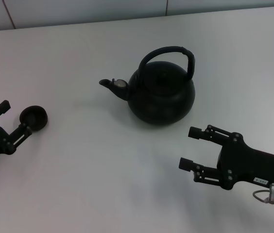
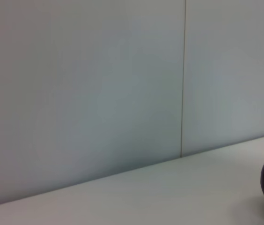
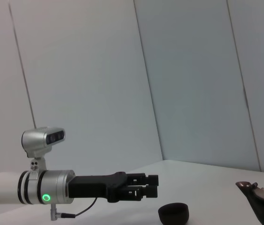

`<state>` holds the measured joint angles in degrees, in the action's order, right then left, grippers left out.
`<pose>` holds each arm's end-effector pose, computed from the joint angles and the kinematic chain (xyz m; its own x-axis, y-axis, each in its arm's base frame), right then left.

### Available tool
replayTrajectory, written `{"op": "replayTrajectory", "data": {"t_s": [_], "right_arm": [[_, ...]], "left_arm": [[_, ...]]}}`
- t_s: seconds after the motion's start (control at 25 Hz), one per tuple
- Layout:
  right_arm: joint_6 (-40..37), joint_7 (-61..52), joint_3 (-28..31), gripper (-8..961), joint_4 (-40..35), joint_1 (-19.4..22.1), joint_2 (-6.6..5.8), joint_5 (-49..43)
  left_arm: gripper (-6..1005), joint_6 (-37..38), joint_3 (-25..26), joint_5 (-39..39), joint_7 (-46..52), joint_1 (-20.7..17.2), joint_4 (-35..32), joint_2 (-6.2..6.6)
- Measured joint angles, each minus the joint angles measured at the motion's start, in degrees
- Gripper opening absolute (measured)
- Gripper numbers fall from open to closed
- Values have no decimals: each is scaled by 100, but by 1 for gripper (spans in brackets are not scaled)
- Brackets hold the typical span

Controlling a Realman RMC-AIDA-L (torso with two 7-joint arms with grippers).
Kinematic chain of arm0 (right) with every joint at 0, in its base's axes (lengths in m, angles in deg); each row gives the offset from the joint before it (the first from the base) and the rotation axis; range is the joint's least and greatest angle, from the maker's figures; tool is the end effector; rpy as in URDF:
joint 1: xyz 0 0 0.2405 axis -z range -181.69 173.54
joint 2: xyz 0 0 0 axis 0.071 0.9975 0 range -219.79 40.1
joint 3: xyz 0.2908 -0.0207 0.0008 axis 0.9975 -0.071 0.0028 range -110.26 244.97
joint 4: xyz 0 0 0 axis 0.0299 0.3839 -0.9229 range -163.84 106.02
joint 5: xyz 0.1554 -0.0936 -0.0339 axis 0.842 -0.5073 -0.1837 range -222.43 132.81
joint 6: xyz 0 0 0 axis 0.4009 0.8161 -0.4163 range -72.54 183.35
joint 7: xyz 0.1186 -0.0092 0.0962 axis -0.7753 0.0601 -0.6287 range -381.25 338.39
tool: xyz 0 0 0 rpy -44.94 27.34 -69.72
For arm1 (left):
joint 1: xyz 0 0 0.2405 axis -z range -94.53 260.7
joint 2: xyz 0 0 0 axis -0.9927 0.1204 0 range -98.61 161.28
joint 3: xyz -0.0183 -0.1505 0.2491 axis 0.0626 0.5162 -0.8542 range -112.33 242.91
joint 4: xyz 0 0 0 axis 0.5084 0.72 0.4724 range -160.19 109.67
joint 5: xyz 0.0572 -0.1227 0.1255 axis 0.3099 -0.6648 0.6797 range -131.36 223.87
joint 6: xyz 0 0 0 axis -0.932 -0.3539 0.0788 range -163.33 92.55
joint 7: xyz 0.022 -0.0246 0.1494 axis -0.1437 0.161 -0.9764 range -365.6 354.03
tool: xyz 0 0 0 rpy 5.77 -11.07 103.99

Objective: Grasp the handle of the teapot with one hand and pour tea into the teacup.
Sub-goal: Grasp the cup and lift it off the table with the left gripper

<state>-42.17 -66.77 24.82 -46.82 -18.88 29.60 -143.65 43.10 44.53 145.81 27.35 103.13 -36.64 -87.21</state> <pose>0.3118 0.2165 -0.0532 0.6699 -0.1638 -0.7242 -0.4398 -0.8733 -0.2094 -0.3532 0.2829 -0.0331 0.7685 0.1020 0.6317 0.5591 -0.5872 -0.5853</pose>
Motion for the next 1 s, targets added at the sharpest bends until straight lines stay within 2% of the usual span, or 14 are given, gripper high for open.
{"op": "replayTrajectory", "data": {"t_s": [0.68,1.0], "right_arm": [[97,-37,0,785,15,-95,3,6],[99,-37,7,785,16,-93,9,5]], "left_arm": [[692,-568,-359,16,-295,-14,20,-1],[691,-795,-371,11,-299,58,13,-2]]}}
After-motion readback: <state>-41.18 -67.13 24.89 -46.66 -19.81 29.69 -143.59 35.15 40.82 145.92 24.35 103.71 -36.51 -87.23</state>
